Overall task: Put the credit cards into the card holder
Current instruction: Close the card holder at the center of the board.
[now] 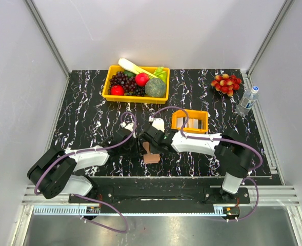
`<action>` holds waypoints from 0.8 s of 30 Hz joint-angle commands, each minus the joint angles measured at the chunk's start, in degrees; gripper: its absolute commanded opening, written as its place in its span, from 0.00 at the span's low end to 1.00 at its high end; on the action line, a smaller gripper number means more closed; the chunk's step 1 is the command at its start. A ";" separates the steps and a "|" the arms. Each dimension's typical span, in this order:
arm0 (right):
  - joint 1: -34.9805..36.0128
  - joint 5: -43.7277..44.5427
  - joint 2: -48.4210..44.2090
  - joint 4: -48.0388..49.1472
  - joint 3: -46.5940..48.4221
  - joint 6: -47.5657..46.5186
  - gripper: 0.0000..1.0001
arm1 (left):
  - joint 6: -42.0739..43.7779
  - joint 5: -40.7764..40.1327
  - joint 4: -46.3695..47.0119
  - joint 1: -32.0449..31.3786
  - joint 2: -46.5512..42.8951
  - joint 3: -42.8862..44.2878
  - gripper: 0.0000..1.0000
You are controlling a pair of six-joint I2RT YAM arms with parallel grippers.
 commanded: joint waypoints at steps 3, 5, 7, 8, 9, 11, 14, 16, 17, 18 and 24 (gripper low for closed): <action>-0.42 -0.14 -1.88 3.53 -0.20 -0.24 0.00 | 0.65 0.69 -0.12 -0.05 0.27 0.34 0.28; -0.42 -1.36 -0.91 3.70 -0.11 0.11 0.00 | 0.74 0.86 -0.12 -0.05 0.35 0.43 0.28; -0.42 -2.42 -0.12 3.79 -0.02 0.64 0.00 | 0.74 0.78 -0.12 -0.05 0.36 0.34 0.28; -0.42 -2.08 0.06 3.70 -0.28 1.17 0.00 | 0.74 0.86 -0.12 0.04 0.36 0.25 0.28; -0.42 -1.20 0.24 3.79 -0.55 1.43 0.00 | 0.74 0.86 -0.12 0.04 0.27 0.16 0.28; -0.42 -0.58 0.06 3.53 -0.64 1.35 0.00 | 0.74 0.78 -0.21 0.04 0.18 0.16 0.28; -0.42 -0.41 0.33 2.39 -0.55 1.43 0.00 | 0.65 0.69 -0.21 -0.05 0.09 0.16 0.28; -0.42 0.56 0.24 0.55 -0.20 1.43 0.00 | 0.74 0.69 -0.38 -0.05 0.18 0.25 0.28; -0.42 1.35 0.06 0.19 -0.28 1.43 0.00 | 0.74 0.77 -0.38 0.04 0.18 0.34 0.28; -0.42 1.79 -0.02 -0.33 -0.29 1.35 0.00 | 0.74 0.78 -0.38 -0.05 0.18 0.34 0.28; -0.42 2.06 -1.87 -1.49 -0.37 1.26 0.00 | 0.74 0.69 -0.56 0.04 0.18 0.43 0.28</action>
